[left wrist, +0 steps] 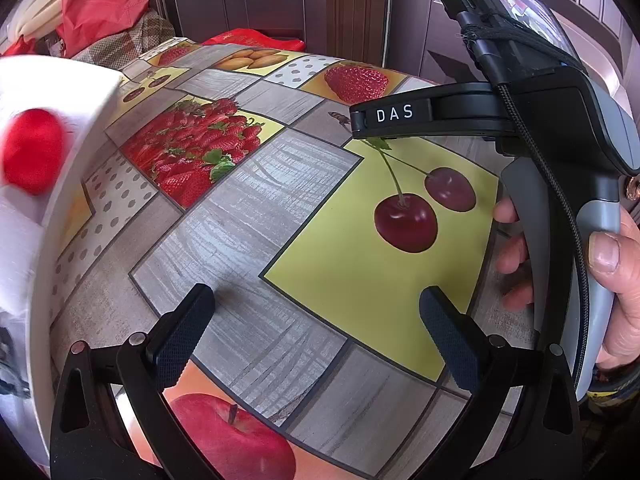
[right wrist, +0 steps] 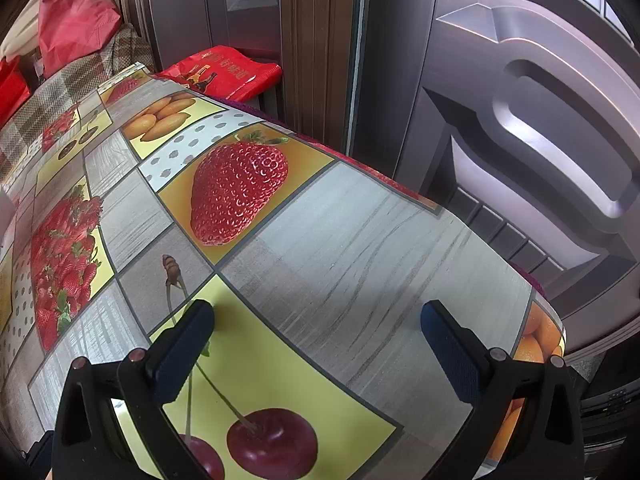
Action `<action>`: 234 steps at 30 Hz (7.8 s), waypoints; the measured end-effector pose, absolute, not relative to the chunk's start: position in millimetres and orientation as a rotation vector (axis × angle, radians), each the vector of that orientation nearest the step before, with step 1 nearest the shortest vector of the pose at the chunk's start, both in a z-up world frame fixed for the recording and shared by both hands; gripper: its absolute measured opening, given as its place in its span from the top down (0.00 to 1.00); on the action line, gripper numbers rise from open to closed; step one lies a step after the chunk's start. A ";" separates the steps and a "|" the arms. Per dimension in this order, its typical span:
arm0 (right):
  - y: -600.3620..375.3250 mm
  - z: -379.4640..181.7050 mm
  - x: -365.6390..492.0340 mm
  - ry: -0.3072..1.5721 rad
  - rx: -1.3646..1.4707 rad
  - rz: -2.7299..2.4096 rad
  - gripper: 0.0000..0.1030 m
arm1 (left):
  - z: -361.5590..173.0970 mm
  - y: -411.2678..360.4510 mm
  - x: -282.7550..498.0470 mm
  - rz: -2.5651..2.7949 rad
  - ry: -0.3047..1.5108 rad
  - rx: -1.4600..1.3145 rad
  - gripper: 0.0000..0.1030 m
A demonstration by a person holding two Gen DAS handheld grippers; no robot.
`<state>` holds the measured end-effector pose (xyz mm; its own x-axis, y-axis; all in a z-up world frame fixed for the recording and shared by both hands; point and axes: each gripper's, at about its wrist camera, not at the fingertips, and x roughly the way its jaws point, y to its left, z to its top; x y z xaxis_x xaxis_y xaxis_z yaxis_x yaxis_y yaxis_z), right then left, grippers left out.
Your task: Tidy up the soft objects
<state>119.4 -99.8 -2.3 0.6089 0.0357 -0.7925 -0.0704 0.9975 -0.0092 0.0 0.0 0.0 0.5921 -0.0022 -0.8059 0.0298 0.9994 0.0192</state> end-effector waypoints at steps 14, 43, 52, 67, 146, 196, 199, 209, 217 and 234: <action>-99.1 -2.2 119.6 0.915 -0.043 0.060 0.00 | -0.1 0.1 0.1 -0.019 0.937 0.032 0.01; -98.3 -2.4 119.3 0.915 -0.044 0.059 0.00 | 0.6 1.9 -0.4 -0.020 0.937 0.030 0.01; -97.3 -2.5 119.3 0.915 -0.045 0.059 0.00 | 0.6 1.7 -0.5 -0.020 0.937 0.030 0.01; -97.2 -2.7 119.3 0.915 -0.045 0.059 0.00 | 0.6 1.7 -0.6 -0.019 0.937 0.031 0.01; -102.6 7.5 106.3 0.841 0.097 0.455 0.00 | 58.3 134.5 -214.0 0.312 0.447 -0.267 0.00; -20.5 6.8 -115.0 0.674 -0.618 1.638 0.42 | 3.7 127.2 -202.3 0.220 0.876 -0.195 0.37; -21.7 29.4 -88.6 0.604 -0.465 1.582 0.41 | 11.2 133.9 -208.8 0.240 0.832 -0.221 0.37; -53.3 69.5 -28.1 0.346 -0.030 1.236 0.41 | 59.5 169.6 -228.7 0.406 0.493 -0.246 0.37; -16.0 50.4 -43.4 0.376 -0.015 1.213 0.41 | 49.8 179.2 -228.2 0.589 0.386 -0.125 0.36; 85.6 36.8 -104.4 0.385 -0.105 1.285 0.41 | 48.1 222.2 -230.9 0.740 0.352 -0.116 0.36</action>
